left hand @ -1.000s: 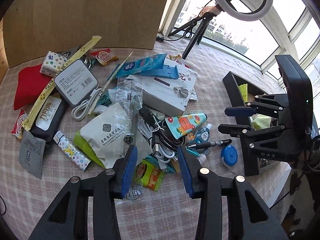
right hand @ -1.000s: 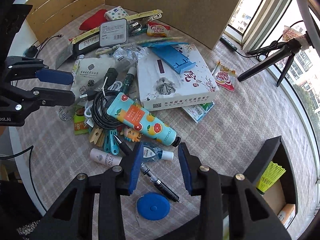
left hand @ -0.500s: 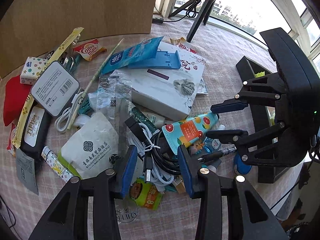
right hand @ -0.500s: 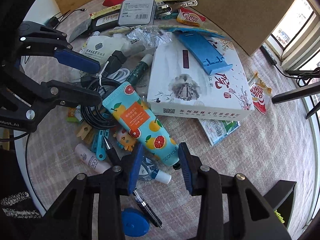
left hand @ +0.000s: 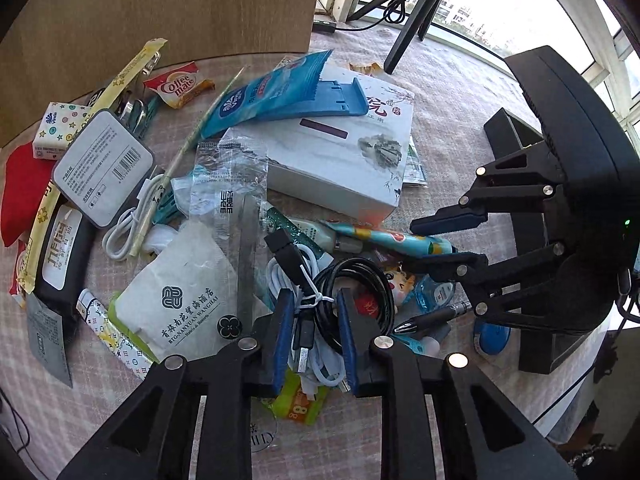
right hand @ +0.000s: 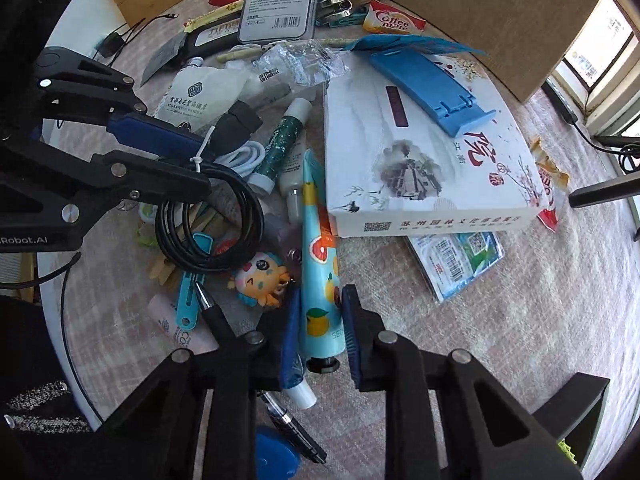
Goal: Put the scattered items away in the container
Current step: 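Grasp the black cable with the left gripper while the right grasps the orange-print tube, then carry the cable and tube into the tray and open both grippers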
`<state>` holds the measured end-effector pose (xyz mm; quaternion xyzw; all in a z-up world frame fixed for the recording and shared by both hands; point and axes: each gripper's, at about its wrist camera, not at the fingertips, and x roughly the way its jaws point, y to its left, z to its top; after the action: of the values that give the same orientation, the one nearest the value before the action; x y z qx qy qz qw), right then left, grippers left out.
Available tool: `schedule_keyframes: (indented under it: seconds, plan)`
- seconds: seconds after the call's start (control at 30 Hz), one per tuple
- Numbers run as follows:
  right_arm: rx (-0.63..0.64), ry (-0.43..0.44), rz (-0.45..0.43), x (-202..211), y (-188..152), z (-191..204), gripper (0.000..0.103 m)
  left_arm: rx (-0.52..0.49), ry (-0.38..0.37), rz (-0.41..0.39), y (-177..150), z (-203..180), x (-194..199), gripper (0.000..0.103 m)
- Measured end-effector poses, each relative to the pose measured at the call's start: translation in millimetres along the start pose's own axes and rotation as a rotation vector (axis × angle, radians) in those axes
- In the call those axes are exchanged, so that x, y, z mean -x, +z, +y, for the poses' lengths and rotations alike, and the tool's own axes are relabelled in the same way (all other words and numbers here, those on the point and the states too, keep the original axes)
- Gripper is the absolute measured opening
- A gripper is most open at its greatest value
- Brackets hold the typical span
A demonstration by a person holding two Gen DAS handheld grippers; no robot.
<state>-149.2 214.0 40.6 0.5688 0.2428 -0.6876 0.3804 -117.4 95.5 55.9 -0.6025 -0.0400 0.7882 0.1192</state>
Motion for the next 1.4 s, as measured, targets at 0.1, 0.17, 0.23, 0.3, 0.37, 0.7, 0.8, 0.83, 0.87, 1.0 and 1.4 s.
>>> schedule_keyframes:
  seconds: [0.1,0.17,0.23,0.3,0.37,0.7,0.8,0.83,0.87,1.0,1.4]
  plan:
    - [-0.044,0.011,-0.021,8.4,-6.6,-3.8,0.020,0.000,-0.008,-0.010,-2.3,-0.2,3.3,0.018]
    - [-0.092,0.028,-0.044,15.2,-11.0,-8.0,0.019,-0.001,-0.008,-0.019,-4.3,-0.3,4.7,0.018]
    - [-0.135,0.037,-0.071,23.3,-15.5,-11.6,0.019,-0.002,-0.013,-0.030,-7.1,-1.5,7.6,0.018]
    - [-0.167,0.044,-0.099,32.1,-21.0,-14.0,0.018,-0.003,-0.020,-0.047,-9.9,-2.8,12.8,0.017]
    - [-0.204,0.050,-0.123,39.5,-29.1,-17.6,0.018,-0.001,-0.025,-0.064,-12.8,-2.8,18.8,0.017]
    - [-0.414,0.072,-0.249,73.8,-82.9,-24.2,0.018,-0.031,-0.061,-0.141,-14.8,-20.0,55.3,0.017]
    - [-0.503,0.073,-0.293,85.3,-104.3,-31.1,0.018,-0.056,-0.080,-0.154,-13.4,-33.1,60.3,0.017]
    - [-0.533,0.067,-0.310,90.4,-113.9,-34.1,0.018,-0.067,-0.092,-0.155,-12.9,-39.1,61.3,0.017]
    - [-0.561,0.056,-0.327,96.8,-124.6,-37.3,0.018,-0.082,-0.103,-0.156,-11.7,-46.2,62.0,0.017]
    - [-0.697,0.000,-0.397,125.8,-175.8,-55.8,0.018,-0.148,-0.152,-0.158,-3.9,-81.4,61.7,0.017]
    - [-1.038,-0.251,-0.485,184.8,-322.2,-105.8,0.019,-0.374,-0.320,-0.213,44.3,-235.8,46.4,0.017]
